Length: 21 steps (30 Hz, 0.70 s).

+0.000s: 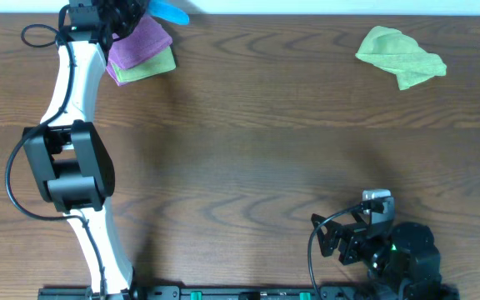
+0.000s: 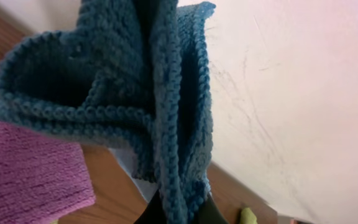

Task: Fold the cloth
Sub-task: 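Lower the blue cloth onto the pink and green cloth stack with the left gripper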

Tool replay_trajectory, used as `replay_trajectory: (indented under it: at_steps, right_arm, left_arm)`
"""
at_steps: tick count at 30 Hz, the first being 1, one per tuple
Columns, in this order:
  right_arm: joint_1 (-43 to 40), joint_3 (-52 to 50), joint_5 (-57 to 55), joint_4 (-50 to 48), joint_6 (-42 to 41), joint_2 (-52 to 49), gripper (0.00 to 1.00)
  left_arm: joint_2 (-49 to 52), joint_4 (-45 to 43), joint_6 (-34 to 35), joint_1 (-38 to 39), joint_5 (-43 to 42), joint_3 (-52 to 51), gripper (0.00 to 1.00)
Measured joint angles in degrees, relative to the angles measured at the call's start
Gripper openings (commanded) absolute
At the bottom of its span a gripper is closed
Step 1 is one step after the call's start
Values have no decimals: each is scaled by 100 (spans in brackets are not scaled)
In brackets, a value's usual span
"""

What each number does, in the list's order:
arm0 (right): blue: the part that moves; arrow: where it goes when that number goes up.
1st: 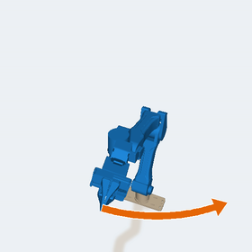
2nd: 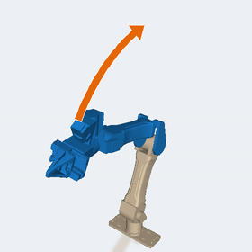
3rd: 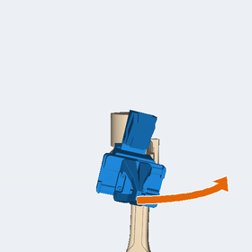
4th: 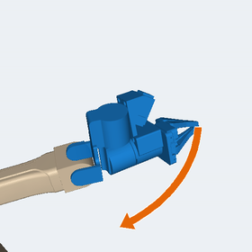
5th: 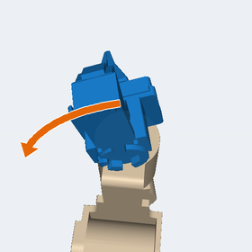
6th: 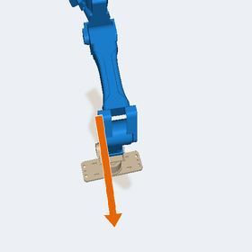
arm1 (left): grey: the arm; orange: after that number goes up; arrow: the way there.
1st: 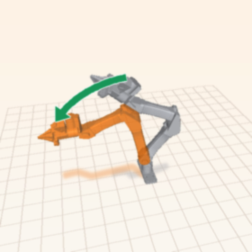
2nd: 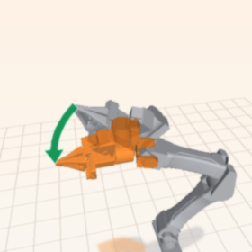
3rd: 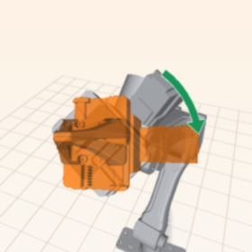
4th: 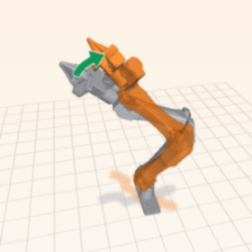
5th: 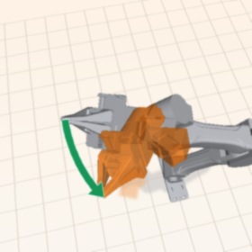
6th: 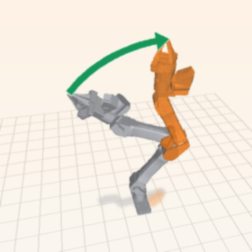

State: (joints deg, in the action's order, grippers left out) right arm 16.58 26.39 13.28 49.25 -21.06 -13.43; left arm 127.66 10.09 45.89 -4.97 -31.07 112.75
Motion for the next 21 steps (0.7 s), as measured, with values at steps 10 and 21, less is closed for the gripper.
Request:
replay_trajectory:
  at_steps: [10, 21]
  right_arm:
    - [0, 0, 0, 0, 0, 0, 99]
    - [0, 0, 0, 0, 0, 0, 98]
  left_arm:
    - [52, -44, -302, -138, 210, 0, 5]
    - [245, -92, -575, -164, 345, 11, 5]
